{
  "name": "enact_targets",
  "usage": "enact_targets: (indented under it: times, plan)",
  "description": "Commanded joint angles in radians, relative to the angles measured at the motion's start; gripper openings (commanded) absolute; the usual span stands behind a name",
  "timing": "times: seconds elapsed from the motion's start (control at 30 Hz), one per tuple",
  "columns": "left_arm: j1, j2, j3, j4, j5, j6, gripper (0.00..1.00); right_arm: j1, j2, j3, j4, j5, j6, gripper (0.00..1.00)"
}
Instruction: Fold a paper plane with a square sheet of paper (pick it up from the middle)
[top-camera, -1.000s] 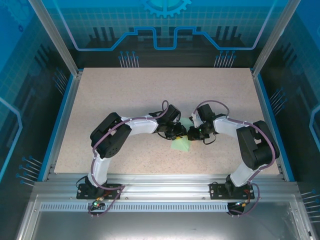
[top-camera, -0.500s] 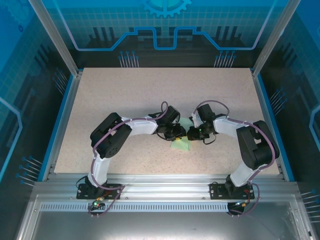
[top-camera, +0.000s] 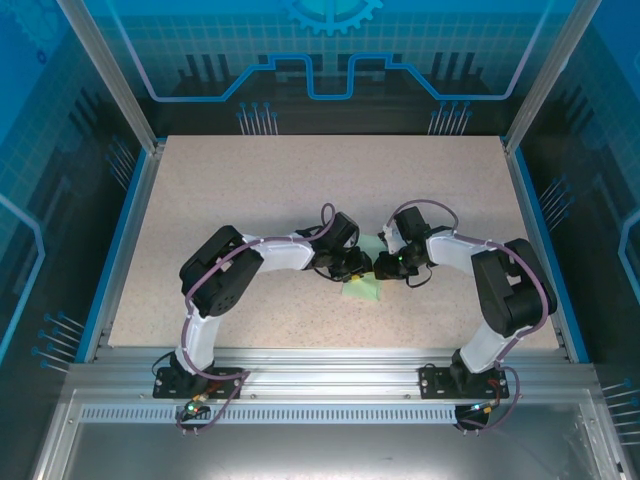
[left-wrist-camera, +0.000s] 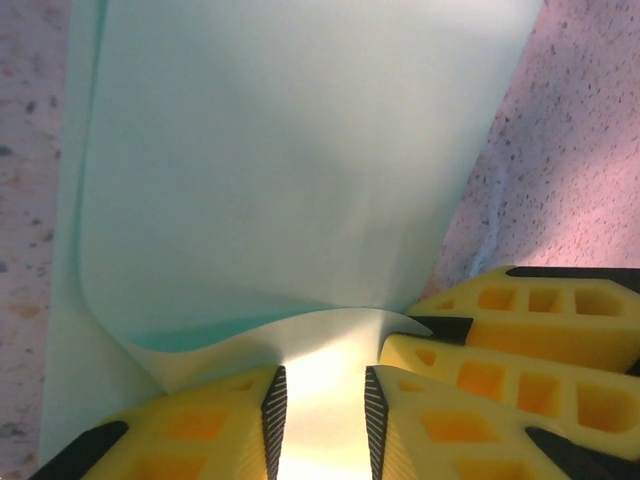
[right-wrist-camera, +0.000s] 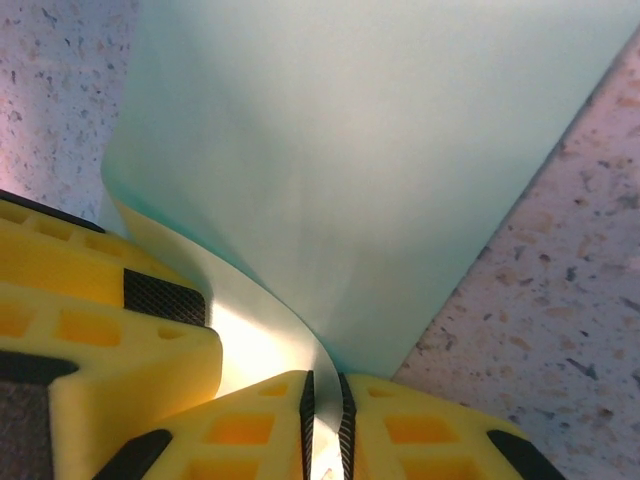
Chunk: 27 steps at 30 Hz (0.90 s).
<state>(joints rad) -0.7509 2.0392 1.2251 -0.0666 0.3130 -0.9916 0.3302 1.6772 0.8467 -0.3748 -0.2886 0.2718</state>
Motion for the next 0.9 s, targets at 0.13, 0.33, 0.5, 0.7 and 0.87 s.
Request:
enact_targets:
  times: [0.13,0.33,0.5,0.7,0.87]
  plan:
    - [-0.006,-0.014,-0.050,0.014,-0.035,-0.042,0.28,-0.031,-0.126,-0.052,0.005,0.045,0.086,0.27]
    - [-0.006,-0.016,-0.047,0.007,-0.034,-0.037,0.28,-0.039,-0.301,-0.142,-0.014,-0.011,0.135,0.35]
    - [-0.005,-0.017,-0.042,0.005,-0.033,-0.033,0.28,-0.013,-0.364,-0.200,0.041,-0.196,0.183,0.22]
    - [-0.006,-0.016,-0.033,-0.001,-0.033,-0.027,0.28,0.052,-0.281,-0.178,0.070,-0.227,0.203,0.14]
    - [-0.006,-0.014,-0.031,-0.004,-0.034,-0.026,0.28,0.076,-0.193,-0.150,0.086,-0.190,0.222,0.13]
